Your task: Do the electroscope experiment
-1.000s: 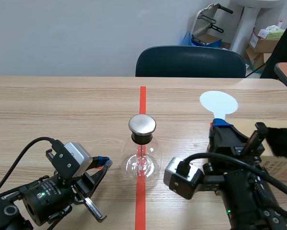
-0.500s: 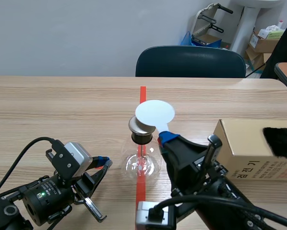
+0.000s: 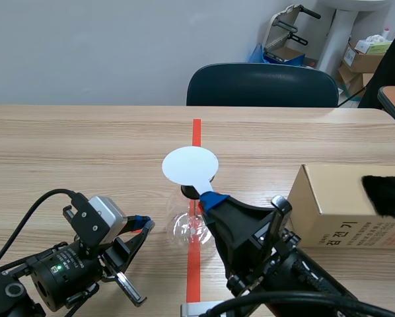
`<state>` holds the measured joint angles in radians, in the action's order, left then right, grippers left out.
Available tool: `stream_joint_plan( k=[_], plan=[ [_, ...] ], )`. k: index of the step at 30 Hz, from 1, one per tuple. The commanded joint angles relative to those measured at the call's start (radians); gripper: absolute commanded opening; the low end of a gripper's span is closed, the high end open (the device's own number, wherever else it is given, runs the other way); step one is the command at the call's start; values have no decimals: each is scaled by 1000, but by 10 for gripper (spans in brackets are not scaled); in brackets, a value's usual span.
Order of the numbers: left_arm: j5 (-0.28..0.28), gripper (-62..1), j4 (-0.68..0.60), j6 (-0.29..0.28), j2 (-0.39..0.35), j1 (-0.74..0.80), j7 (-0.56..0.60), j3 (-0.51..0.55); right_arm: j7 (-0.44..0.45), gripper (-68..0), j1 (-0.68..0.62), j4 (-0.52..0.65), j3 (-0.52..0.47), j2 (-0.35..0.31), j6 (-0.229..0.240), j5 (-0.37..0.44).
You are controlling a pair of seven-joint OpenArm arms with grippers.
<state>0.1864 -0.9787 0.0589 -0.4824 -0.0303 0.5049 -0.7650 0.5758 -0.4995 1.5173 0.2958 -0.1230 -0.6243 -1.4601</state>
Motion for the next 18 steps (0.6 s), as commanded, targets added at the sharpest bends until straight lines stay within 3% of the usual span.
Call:
stream_joint_plan(
  k=[1,10,18],
  plan=[
    [3,-554,-17,-1,5,0,14,4,-1,-665,-2,10,-3,-7,-10,-1],
    [3,-554,-17,-1,5,3,14,4,-21,-665,-2,10,-3,-7,-10,-1],
    [3,-554,-17,-1,5,2,14,4,-253,-665,-2,10,-3,-7,-10,-1]
  ],
)
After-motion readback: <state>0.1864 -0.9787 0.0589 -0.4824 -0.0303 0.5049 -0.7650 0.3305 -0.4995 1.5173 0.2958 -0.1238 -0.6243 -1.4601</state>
